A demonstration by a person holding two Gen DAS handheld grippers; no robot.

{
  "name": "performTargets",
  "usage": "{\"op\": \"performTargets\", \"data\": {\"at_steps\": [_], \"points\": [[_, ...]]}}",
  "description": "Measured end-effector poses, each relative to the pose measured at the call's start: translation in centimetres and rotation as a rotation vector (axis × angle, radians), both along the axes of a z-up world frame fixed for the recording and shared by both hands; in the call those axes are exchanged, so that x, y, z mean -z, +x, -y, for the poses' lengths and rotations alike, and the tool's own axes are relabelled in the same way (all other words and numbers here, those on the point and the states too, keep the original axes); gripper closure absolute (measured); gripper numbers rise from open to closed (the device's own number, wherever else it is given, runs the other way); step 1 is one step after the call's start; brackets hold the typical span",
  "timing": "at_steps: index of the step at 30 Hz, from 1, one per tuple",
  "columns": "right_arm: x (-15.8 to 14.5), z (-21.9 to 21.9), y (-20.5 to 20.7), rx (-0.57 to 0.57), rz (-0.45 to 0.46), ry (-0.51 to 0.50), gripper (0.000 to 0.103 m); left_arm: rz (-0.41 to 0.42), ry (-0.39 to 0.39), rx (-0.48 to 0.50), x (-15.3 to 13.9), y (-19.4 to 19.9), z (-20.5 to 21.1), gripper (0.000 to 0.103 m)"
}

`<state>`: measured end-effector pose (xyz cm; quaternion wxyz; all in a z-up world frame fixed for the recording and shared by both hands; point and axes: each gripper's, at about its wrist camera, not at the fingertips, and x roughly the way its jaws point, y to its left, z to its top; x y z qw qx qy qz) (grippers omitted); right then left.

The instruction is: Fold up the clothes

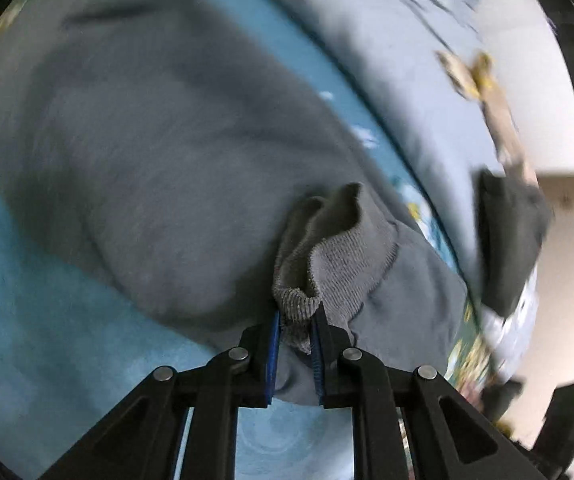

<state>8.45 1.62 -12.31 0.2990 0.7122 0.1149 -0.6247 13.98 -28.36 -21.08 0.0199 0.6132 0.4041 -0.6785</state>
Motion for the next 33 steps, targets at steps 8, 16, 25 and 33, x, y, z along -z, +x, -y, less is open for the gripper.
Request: {"op": "performTargets", "data": {"at_steps": [8, 16, 25, 33], "points": [[2.9, 3.9, -0.4, 0.013, 0.069, -0.041, 0.060, -0.073, 0.216, -0.134, -2.6, 2.6, 4.4, 0.068], [7.5, 4.1, -2.1, 0.103, 0.136, 0.072, 0.060, -0.021, -0.041, -0.512, -2.3, 7.9, 17.0, 0.055], [3.8, 2.0, -2.2, 0.060, 0.063, 0.064, 0.060, -0.068, -0.053, -0.622, 1.2, 6.3, 19.7, 0.047], [1.6, -0.4, -1.6, 0.066, 0.038, 0.090, 0.060, -0.009, -0.095, -0.593, 2.1, 3.2, 19.5, 0.055]]}}
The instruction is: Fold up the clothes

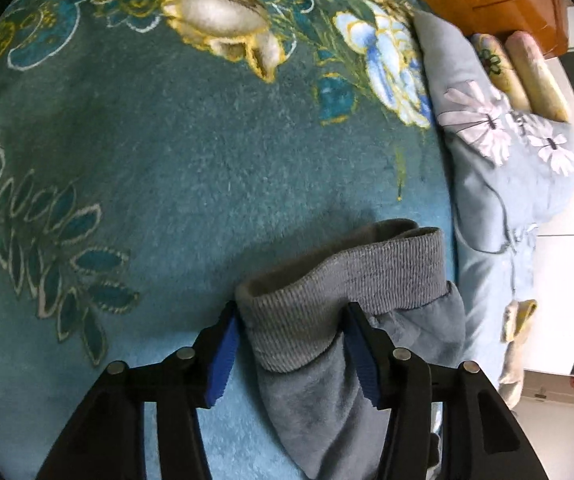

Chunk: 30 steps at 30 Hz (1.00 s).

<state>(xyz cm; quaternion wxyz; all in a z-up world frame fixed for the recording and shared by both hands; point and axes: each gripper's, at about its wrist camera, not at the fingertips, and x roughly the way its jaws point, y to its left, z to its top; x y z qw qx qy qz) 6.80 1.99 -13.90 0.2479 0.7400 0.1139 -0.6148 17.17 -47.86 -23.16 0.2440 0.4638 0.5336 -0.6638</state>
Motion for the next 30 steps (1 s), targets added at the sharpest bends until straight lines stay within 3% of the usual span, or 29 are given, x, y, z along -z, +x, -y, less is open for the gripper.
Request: {"op": "performTargets", "data": {"at_steps": [5, 6, 11, 15, 18, 21, 24, 30], "points": [[-1.2, 0.0, 0.0, -0.002, -0.016, -0.017, 0.060, 0.078, -0.073, 0.079, -1.8, -1.8, -0.7, 0.084], [-1.5, 0.1, 0.0, 0.000, -0.018, -0.027, 0.060, 0.070, -0.096, 0.106, -2.8, -2.2, -1.1, 0.085], [-3.0, 0.6, 0.4, -0.011, -0.029, -0.063, 0.060, -0.071, -0.265, 0.304, -11.4, -4.0, -5.3, 0.086], [-3.9, 0.2, 0.6, 0.000, -0.032, -0.082, 0.060, -0.219, -0.409, 0.543, -19.1, -7.3, -13.0, 0.086], [-3.9, -0.6, 0.7, 0.018, -0.032, -0.088, 0.060, -0.311, -0.446, 0.722, -22.3, -10.4, -20.8, 0.086], [-3.6, -2.1, 0.5, 0.060, -0.024, -0.077, 0.060, -0.316, -0.442, 0.866, -21.9, -12.5, -27.9, 0.086], [-3.3, -4.0, 0.3, 0.116, -0.013, -0.069, 0.060, -0.266, -0.405, 1.012, -19.9, -13.4, -35.2, 0.086], [-2.8, -8.2, -0.6, 0.203, -0.012, -0.039, 0.060, -0.135, -0.330, 1.217, -15.2, -10.4, -45.3, 0.086]]}}
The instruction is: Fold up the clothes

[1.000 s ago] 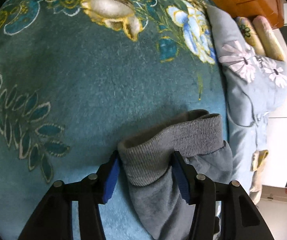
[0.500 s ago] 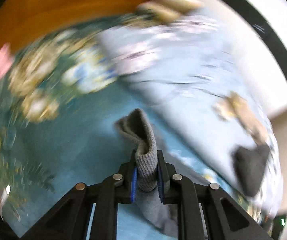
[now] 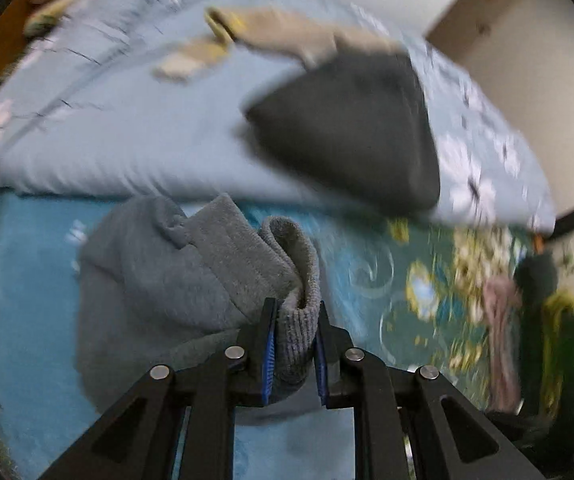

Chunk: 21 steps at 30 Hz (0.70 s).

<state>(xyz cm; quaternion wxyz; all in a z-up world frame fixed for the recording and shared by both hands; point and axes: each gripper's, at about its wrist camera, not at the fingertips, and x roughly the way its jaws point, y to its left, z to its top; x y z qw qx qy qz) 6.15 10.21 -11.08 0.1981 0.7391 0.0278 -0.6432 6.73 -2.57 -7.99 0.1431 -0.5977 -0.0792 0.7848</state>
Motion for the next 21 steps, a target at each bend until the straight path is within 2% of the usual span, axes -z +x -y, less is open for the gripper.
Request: {"op": "performTargets", "data": {"at_steps": [4, 5, 7, 8, 11, 13, 15, 18, 21], "points": [[0.6, -2.1, -0.8, 0.049, 0.011, 0.014, 0.060, 0.094, 0.012, 0.018, 2.5, 0.8, -1.5, 0.081], [0.8, -2.4, -0.9, 0.058, 0.015, 0.016, 0.060, 0.109, 0.030, 0.012, 2.8, 0.8, -1.3, 0.076], [1.1, -2.6, -1.2, 0.065, 0.020, 0.017, 0.060, 0.146, 0.093, -0.001, 3.0, 0.8, -0.6, 0.065], [1.3, -2.6, -1.3, 0.064, 0.022, 0.018, 0.060, 0.163, 0.131, -0.007, 3.0, 0.9, -0.1, 0.053], [1.9, -2.1, -1.5, 0.063, 0.026, 0.017, 0.060, 0.204, 0.243, -0.035, 2.3, 1.5, 2.4, 0.046], [2.2, -1.5, -1.9, 0.066, 0.026, 0.009, 0.060, 0.197, 0.275, -0.088, 1.4, 2.2, 5.0, 0.043], [2.4, -0.7, -2.3, 0.064, 0.023, -0.001, 0.060, 0.183, 0.248, -0.172, 0.8, 2.8, 8.0, 0.042], [2.9, 1.1, -2.9, 0.037, 0.029, -0.035, 0.060, 0.194, 0.108, -0.343, 1.9, 3.3, 12.8, 0.042], [3.5, 3.3, -2.6, -0.011, 0.047, -0.090, 0.060, 0.244, 0.043, -0.413, 3.6, 3.4, 14.9, 0.042]]}}
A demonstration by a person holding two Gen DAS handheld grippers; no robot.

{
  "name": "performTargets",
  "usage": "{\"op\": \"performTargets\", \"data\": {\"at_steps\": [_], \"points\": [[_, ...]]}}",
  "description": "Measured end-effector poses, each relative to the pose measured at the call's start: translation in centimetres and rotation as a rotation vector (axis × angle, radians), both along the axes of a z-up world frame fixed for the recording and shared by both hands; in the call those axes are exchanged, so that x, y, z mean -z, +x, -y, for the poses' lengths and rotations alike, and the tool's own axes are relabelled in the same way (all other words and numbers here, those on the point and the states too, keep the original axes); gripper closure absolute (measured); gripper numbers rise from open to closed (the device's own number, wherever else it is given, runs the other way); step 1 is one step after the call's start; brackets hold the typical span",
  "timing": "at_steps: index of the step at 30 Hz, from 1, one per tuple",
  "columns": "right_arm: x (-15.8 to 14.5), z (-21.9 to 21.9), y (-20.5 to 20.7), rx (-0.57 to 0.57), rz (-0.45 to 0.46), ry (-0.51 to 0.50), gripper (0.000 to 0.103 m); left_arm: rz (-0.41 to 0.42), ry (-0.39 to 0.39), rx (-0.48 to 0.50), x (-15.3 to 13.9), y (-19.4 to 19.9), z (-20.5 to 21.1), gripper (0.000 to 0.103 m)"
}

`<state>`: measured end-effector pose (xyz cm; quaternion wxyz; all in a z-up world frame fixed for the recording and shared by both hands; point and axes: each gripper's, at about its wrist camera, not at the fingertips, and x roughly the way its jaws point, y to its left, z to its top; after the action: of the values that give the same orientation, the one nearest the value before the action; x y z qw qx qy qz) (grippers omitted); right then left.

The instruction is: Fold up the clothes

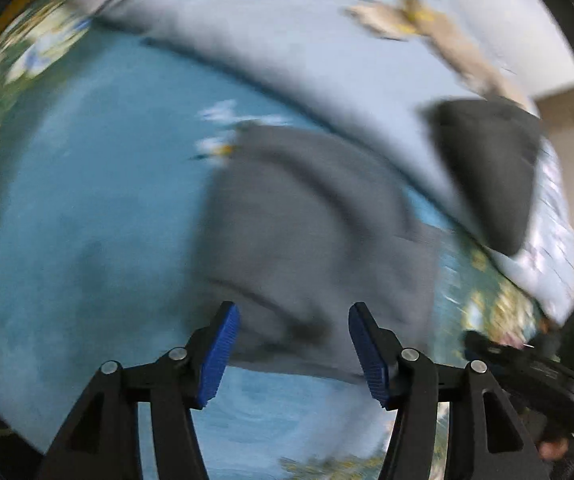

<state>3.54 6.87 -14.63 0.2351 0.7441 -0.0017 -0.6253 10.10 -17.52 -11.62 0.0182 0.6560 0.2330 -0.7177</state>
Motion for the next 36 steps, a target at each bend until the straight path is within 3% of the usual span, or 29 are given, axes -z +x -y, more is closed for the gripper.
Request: {"op": "performTargets", "data": {"at_steps": [4, 7, 10, 13, 21, 23, 24, 28, 33, 36], "points": [[0.8, 3.5, 0.7, -0.074, 0.014, -0.054, 0.060, 0.084, -0.050, -0.004, 2.7, 0.4, 1.1, 0.041], [0.8, 5.5, 0.7, -0.122, -0.020, -0.070, 0.060, 0.110, -0.038, 0.016, 3.7, 1.3, 0.5, 0.042], [1.2, 7.2, -0.4, -0.140, -0.036, -0.078, 0.060, 0.127, -0.006, -0.027, 4.1, 1.8, 0.9, 0.040], [2.4, 8.6, -1.4, -0.146, -0.014, -0.072, 0.060, 0.137, 0.027, -0.065, 4.1, 2.0, 1.2, 0.040], [3.2, 9.7, -1.3, -0.107, 0.050, -0.156, 0.060, 0.102, 0.041, -0.021, 2.3, 1.5, 0.4, 0.041], [3.4, 9.6, -0.9, -0.104, 0.074, -0.174, 0.066, 0.081, 0.052, -0.022, 1.5, 1.4, 0.4, 0.041], [3.5, 9.6, -0.7, -0.110, 0.079, -0.176, 0.076, 0.073, 0.052, -0.026, 1.1, 1.4, 0.5, 0.041], [3.7, 8.3, -0.3, -0.066, 0.104, -0.177, 0.094, 0.064, 0.055, -0.057, 0.0, 1.5, 1.2, 0.041], [0.7, 5.3, -0.7, 0.047, 0.106, -0.298, 0.099, 0.068, 0.081, -0.087, 0.0, 1.3, 3.1, 0.041], [0.4, 3.9, -0.8, 0.061, 0.100, -0.295, 0.099, 0.097, 0.069, -0.080, 0.7, 1.4, 2.7, 0.041]]}}
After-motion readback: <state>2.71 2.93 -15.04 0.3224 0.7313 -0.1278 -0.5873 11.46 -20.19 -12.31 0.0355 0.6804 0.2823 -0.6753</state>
